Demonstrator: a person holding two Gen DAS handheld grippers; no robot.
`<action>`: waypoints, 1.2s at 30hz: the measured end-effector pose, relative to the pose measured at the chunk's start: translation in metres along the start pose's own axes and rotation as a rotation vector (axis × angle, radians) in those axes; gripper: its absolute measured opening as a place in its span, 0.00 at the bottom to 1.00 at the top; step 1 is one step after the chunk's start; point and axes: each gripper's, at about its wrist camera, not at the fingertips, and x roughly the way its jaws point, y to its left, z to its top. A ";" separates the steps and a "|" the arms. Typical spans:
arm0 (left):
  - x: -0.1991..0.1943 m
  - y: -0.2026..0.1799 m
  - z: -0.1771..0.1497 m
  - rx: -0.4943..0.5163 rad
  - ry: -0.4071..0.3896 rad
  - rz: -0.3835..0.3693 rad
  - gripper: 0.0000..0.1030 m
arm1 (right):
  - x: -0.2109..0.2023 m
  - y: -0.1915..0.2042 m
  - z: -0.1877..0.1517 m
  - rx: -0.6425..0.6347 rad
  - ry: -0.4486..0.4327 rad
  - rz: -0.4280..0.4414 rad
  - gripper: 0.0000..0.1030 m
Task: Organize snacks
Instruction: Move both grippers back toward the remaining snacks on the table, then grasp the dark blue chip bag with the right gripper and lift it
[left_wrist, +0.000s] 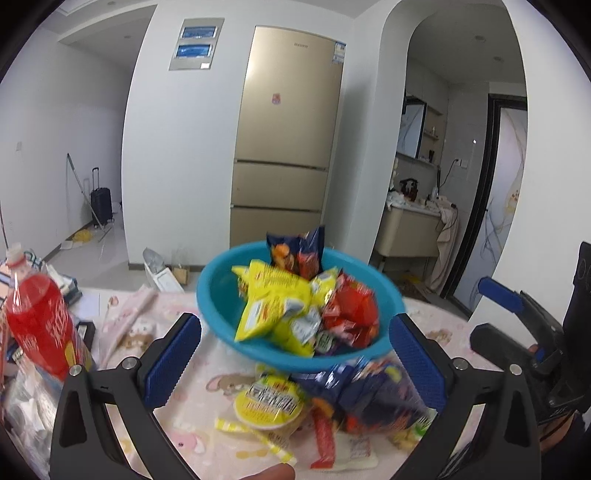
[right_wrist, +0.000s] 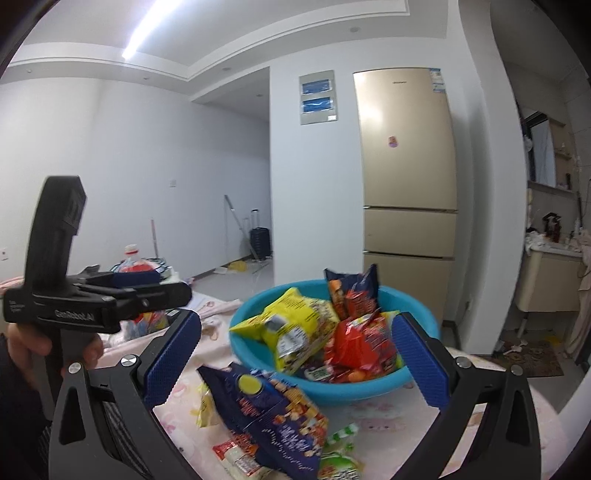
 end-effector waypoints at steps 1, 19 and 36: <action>0.003 0.003 -0.005 -0.003 0.014 0.003 1.00 | 0.003 0.001 -0.005 -0.001 0.011 0.010 1.00; 0.064 0.032 -0.066 -0.011 0.240 0.062 1.00 | 0.056 0.021 -0.063 -0.106 0.261 0.104 1.00; 0.089 0.033 -0.082 0.000 0.336 0.047 1.00 | 0.088 0.021 -0.082 -0.151 0.361 0.023 1.00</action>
